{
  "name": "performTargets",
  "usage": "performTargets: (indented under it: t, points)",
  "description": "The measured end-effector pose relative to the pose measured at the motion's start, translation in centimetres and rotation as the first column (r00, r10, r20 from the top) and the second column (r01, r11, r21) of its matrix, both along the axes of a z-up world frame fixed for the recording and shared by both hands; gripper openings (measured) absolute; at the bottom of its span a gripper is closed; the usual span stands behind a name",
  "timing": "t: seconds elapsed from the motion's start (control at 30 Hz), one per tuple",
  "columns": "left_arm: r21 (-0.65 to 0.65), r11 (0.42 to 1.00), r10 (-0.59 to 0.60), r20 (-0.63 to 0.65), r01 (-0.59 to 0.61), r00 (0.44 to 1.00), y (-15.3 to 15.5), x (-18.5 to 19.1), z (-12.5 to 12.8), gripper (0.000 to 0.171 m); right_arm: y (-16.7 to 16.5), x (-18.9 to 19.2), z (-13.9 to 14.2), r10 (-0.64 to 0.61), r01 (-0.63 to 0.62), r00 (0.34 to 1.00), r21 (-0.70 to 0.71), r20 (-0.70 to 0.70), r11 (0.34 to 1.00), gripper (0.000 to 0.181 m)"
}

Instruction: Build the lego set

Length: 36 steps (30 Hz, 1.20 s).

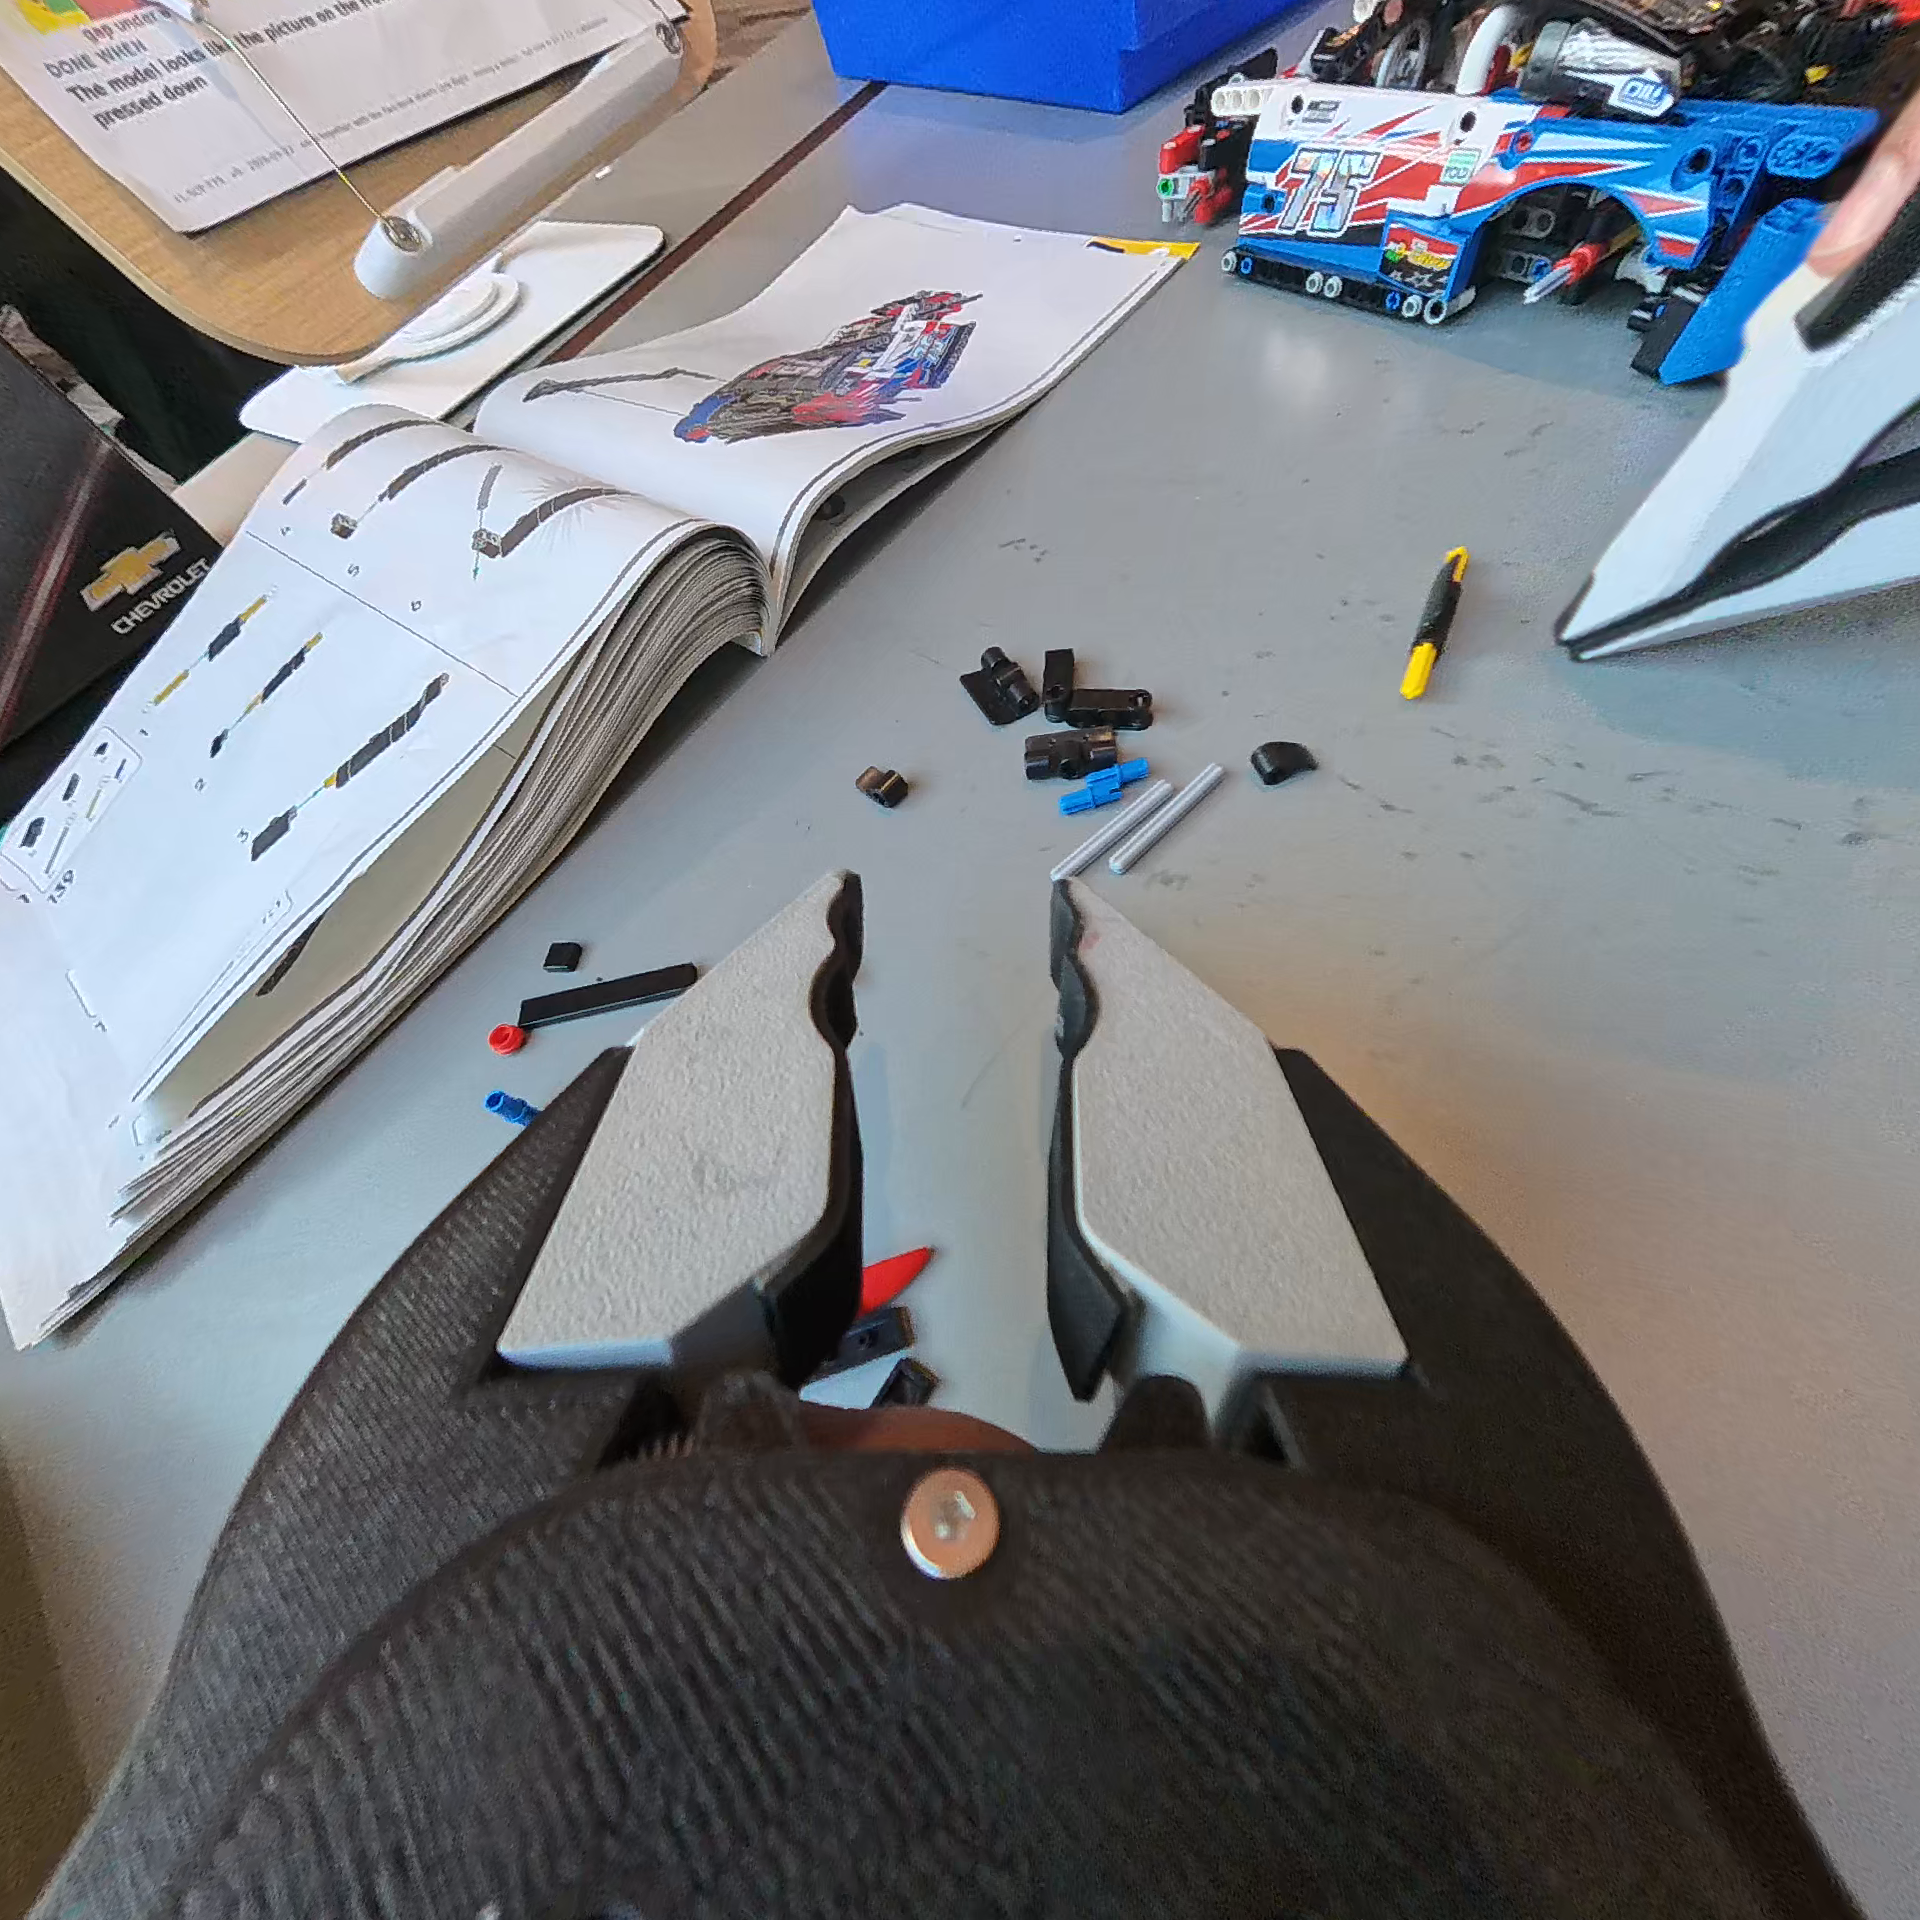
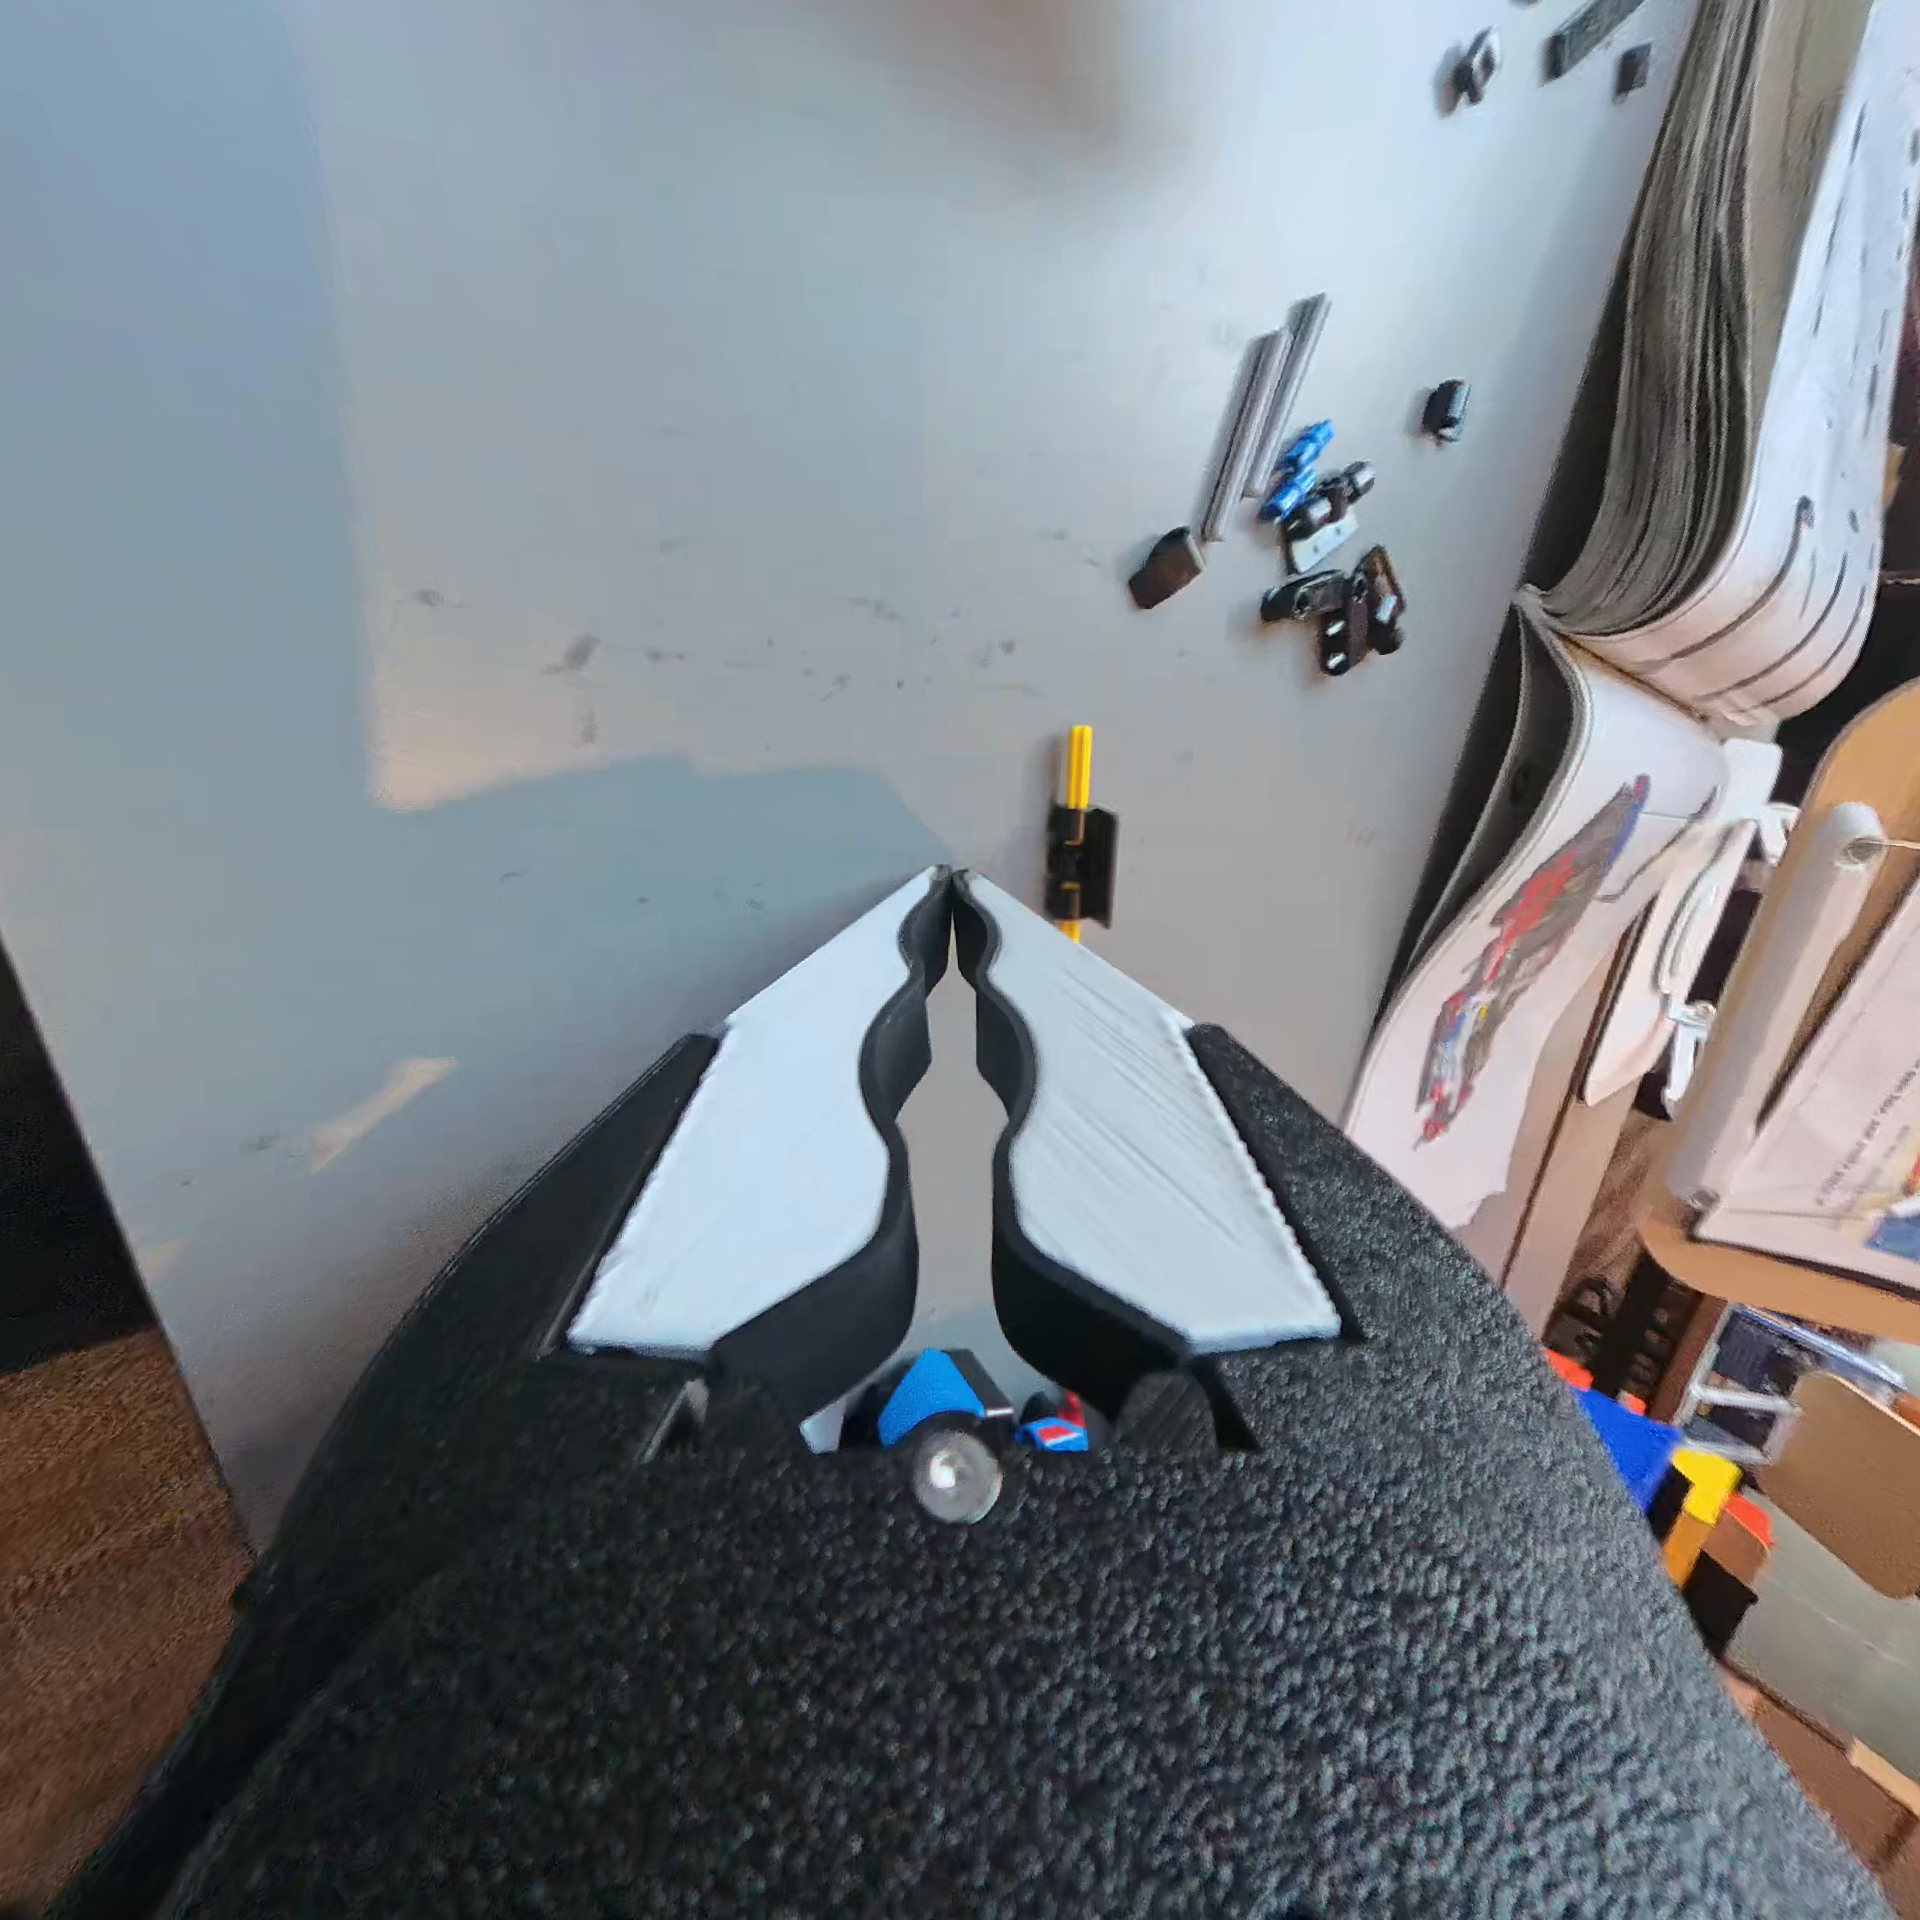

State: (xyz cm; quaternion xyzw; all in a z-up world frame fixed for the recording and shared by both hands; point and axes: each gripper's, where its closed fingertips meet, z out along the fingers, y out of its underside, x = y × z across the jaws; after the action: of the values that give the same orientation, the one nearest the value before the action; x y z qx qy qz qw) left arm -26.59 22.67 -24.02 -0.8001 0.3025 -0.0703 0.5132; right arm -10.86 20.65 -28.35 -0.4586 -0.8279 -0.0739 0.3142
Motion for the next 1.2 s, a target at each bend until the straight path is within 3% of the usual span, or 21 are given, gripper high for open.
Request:
performTargets:
  t: [0.1, 0.2, 0.37, 0.53, 0.63, 0.8, 1.03, 1.2]
  points:
    - [0.001, 1.000, -0.003, -0.009, 0.003, 1.000, 0.0, 0.1, -0.1, 0.033, 0.7, -0.3, 1.2, -0.066, 0.060, 0.993, -0.059, -0.096, 0.996, 0.000]
    - [-0.005, 1.000, -0.004, -0.006, 0.004, 1.000, 0.0, 0.1, -0.1, 0.033, 2.4, -0.7, 2.1, -0.184, 0.157, 0.972, -0.180, -0.143, 0.971, 0.022]
    - [-0.009, 1.000, 0.000, 0.014, 0.000, 1.000, 0.1, 0.0, 0.0, 0.033, 2.4, -1.2, 1.2, -0.111, 0.094, 0.990, -0.186, -0.082, 0.978, 0.003]
    - [-0.002, 1.000, -0.006, 0.002, 0.006, 1.000, 0.0, 0.1, 0.0, 0.033, 2.3, -1.1, 1.2, -0.114, 0.103, 0.991, -0.149, -0.069, 0.984, 0.000]
    - [0.004, 1.000, -0.011, -0.012, 0.011, 1.000, -0.1, 0.2, -0.1, 0.033, 1.8, -1.0, 1.1, -0.082, 0.077, 0.995, -0.084, -0.050, 0.993, 0.000]
    - [0.001, 1.000, -0.009, -0.010, 0.009, 1.000, -0.1, 0.2, -0.1, 0.033, 1.1, -0.8, 0.0, -0.085, 0.081, 0.996, -0.110, -0.030, 0.991, 0.000]
    - [-0.004, 1.000, -0.008, 0.004, 0.008, 1.000, -0.1, 0.1, 0.0, 0.033, 0.8, -0.7, 2.0, -0.146, 0.115, 0.981, -0.222, -0.129, 0.968, 0.003]
    - [-0.001, 1.000, -0.012, -0.008, 0.012, 1.000, -0.1, 0.1, -0.1, 0.033, 1.3, -0.2, 1.8, -0.202, 0.155, 0.966, -0.268, -0.160, 0.951, 0.008]
